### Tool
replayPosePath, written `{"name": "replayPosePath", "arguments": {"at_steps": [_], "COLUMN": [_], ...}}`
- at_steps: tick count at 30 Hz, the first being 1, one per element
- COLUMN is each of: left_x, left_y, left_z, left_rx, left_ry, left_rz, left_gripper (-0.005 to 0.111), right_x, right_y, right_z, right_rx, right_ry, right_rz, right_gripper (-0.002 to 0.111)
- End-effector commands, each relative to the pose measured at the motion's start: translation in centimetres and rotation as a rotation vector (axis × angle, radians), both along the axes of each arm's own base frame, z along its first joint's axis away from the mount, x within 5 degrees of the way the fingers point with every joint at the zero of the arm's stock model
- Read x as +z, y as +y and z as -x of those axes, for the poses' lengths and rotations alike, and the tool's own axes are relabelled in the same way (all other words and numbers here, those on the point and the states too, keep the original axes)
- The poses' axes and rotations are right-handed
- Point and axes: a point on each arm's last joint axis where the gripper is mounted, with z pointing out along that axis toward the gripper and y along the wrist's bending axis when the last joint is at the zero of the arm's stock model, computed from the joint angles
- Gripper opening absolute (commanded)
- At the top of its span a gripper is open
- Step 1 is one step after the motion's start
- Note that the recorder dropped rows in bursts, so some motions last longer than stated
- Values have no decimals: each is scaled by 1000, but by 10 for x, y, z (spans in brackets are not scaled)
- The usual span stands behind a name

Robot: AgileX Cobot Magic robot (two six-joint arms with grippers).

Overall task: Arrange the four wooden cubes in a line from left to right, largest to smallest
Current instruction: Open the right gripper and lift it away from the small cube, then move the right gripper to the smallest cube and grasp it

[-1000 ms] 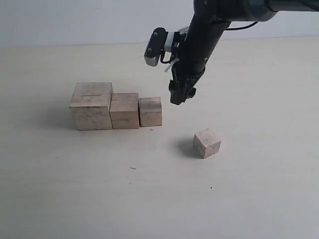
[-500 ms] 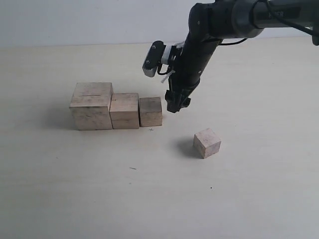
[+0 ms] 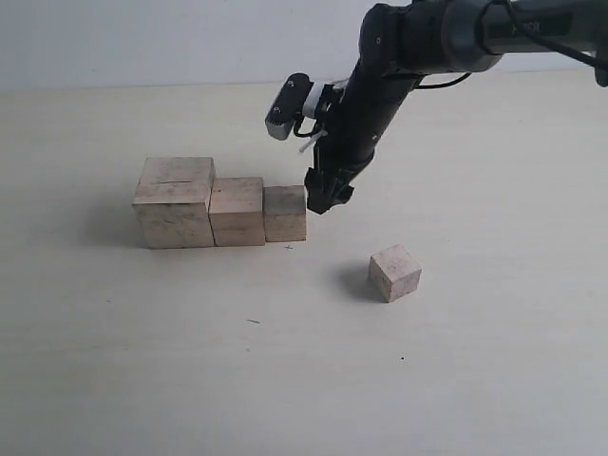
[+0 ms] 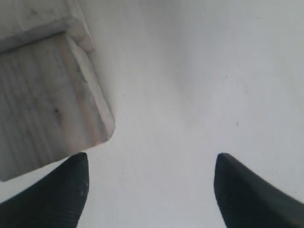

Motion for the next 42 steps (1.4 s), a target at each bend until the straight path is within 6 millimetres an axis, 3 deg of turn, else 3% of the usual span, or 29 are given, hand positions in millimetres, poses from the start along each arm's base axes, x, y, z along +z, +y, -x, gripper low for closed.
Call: {"name": "replayPosePath", "arguments": {"at_steps": [1,5,8,11,17,19,29,34,42], "left_x": [1,1,1,1,1,1,1,1,1], "left_y": [0,0,0,0,0,0,0,0,0], "left_z": [0,0,0,0,0,0,0,0,0], "left_rx": [-5,-5,-5,-5,-5,-5,-5,-5,-5], "left_ry": [-15,-15,-15,-15,-15,-15,-15,-15,-15], "left_rz": [3,3,3,3,3,3,3,3,3], "left_gripper": [0,0,0,0,0,0,0,0,0], "right_x": [40,70,85,95,98,96,79,68,56], "right_y": [-5,-19,-31,-37,-34,-36,-77,-89,-70], "right_z": [7,15,27,37,49,58,120,136,153], "right_rx": [-21,-158,-397,-585,-689,-701,-846,-869,-781], "right_ry": [-17,2,112,203,324,368,374,348,261], "right_rz": [-1,66,125,152,79,75,-24,-52,-104], "right_gripper": [70,70,66,52,9,0,0,6,32]}}
